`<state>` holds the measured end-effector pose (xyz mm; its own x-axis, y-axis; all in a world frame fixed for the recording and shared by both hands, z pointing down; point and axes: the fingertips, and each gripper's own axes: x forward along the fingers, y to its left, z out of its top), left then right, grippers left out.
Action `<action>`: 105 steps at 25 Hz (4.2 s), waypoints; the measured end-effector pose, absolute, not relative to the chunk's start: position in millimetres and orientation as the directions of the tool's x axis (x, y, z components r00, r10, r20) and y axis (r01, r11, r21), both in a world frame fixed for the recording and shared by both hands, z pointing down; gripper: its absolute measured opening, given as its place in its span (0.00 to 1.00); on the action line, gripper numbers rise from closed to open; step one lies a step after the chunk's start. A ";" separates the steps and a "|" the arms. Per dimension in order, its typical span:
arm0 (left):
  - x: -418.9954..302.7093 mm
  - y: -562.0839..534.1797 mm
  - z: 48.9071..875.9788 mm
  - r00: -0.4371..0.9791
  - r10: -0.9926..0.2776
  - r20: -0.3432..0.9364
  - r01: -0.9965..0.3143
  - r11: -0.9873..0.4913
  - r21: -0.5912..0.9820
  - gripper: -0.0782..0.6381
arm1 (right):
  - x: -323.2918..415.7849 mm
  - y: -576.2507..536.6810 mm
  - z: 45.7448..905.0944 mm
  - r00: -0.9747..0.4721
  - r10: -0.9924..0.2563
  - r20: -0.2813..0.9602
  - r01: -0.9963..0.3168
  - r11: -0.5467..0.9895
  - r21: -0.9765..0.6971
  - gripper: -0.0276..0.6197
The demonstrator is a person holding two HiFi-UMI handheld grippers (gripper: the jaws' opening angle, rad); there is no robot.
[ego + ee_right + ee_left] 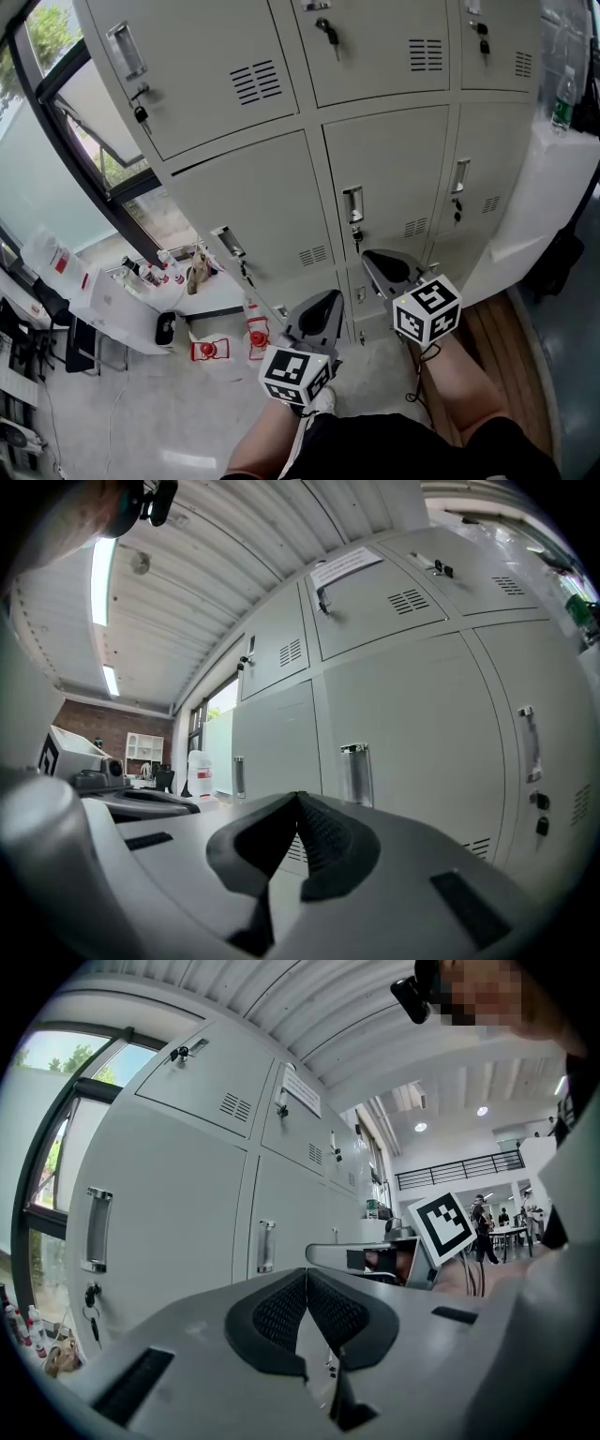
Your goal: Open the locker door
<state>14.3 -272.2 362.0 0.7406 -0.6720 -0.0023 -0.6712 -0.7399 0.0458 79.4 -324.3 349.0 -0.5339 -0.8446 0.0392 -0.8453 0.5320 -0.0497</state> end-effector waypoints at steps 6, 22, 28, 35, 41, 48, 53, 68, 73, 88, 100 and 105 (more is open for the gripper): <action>7.5 -301.4 359.2 0.780 -0.626 0.002 -0.626 -0.779 0.028 0.13 | 76.2 -365.9 347.3 -0.477 -0.878 0.043 -0.878 0.474 -0.060 0.18; -4.7 -355.9 376.8 0.856 -0.517 0.015 -0.516 -0.853 0.081 0.13 | 79.4 -444.1 361.1 -0.292 -0.950 0.109 -0.956 0.294 0.003 0.40; -2.3 -365.9 378.8 0.879 -0.477 0.011 -0.476 -0.875 0.091 0.13 | 75.1 -456.2 360.7 -0.262 -0.959 0.113 -0.963 0.268 0.040 0.41; -0.5 -375.1 379.4 0.896 -0.444 0.010 -0.443 -0.892 0.095 0.13 | 73.2 -463.9 364.4 -0.245 -0.961 0.131 -0.966 0.254 0.051 0.36; 4.3 -378.0 379.6 0.912 -0.410 0.013 -0.409 -0.908 0.091 0.13 | 73.8 -463.5 364.4 -0.248 -0.960 0.133 -0.966 0.255 0.039 0.34; 2.3 -377.0 376.4 0.913 -0.408 0.013 -0.408 -0.910 0.081 0.13 | 78.3 -460.9 364.6 -0.223 -0.965 0.135 -0.972 0.230 0.039 0.28; -3.3 -373.0 374.5 0.904 -0.428 0.008 -0.428 -0.901 0.078 0.13 | 78.8 -456.8 364.9 -0.218 -0.966 0.140 -0.974 0.224 0.030 0.28; 24.9 -340.7 376.5 0.906 -0.424 0.011 -0.423 -0.901 0.094 0.13 | 86.2 -394.6 364.5 -0.357 -0.926 0.119 -0.932 0.362 0.020 0.28; 30.0 -332.4 371.4 0.907 -0.422 0.005 -0.421 -0.904 0.081 0.13 | 92.8 -375.1 364.5 -0.387 -0.916 0.103 -0.920 0.390 0.018 0.29; 62.7 -305.6 373.4 0.930 -0.369 0.004 -0.367 -0.924 0.105 0.13 | 125.6 -315.5 363.1 -0.436 -0.897 0.077 -0.897 0.440 0.037 0.30; 91.5 -281.4 368.4 0.963 -0.271 0.003 -0.270 -0.959 0.088 0.13 | 165.6 -277.6 363.0 -0.361 -0.928 0.088 -0.930 0.366 0.046 0.34; 103.4 -272.4 368.3 0.974 -0.227 0.007 -0.227 -0.970 0.086 0.13 | 184.7 -268.1 362.5 -0.224 -0.969 0.104 -0.971 0.231 0.061 0.34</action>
